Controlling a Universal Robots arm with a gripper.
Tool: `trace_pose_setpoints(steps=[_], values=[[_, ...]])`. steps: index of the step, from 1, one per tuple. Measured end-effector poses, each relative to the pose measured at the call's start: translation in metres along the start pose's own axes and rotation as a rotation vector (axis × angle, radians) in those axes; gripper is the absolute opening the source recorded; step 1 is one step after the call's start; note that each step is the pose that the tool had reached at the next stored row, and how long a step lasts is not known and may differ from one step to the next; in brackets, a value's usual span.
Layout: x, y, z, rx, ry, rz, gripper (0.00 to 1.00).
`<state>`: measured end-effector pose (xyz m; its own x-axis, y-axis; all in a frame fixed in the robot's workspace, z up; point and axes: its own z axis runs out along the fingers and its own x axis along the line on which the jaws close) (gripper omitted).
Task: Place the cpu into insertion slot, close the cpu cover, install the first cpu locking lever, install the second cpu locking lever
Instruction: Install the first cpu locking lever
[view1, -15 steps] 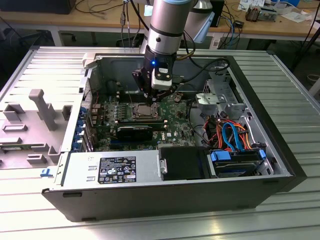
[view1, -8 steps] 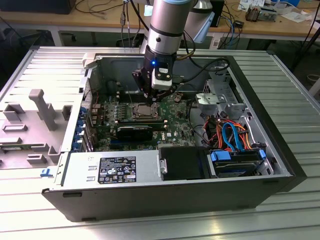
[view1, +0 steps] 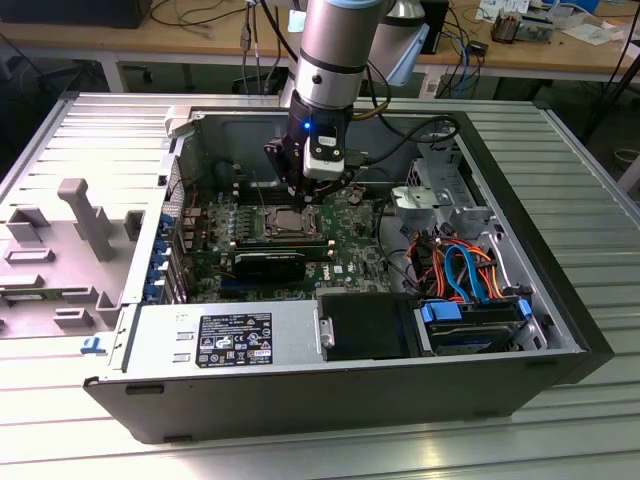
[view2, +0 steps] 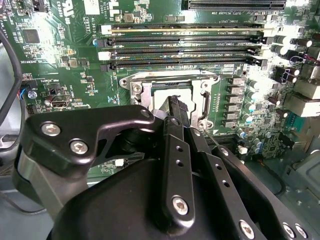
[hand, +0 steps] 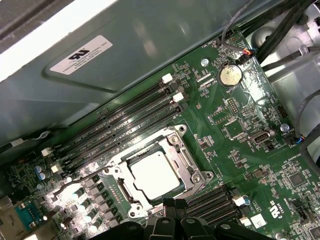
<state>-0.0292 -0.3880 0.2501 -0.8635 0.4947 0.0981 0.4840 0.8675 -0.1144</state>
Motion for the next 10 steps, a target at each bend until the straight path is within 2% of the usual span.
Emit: trace_pose_setpoints(steps=[10], values=[[0.0000,0.0000,0.0000,0.0006,-0.0008,-0.007,0.11]])
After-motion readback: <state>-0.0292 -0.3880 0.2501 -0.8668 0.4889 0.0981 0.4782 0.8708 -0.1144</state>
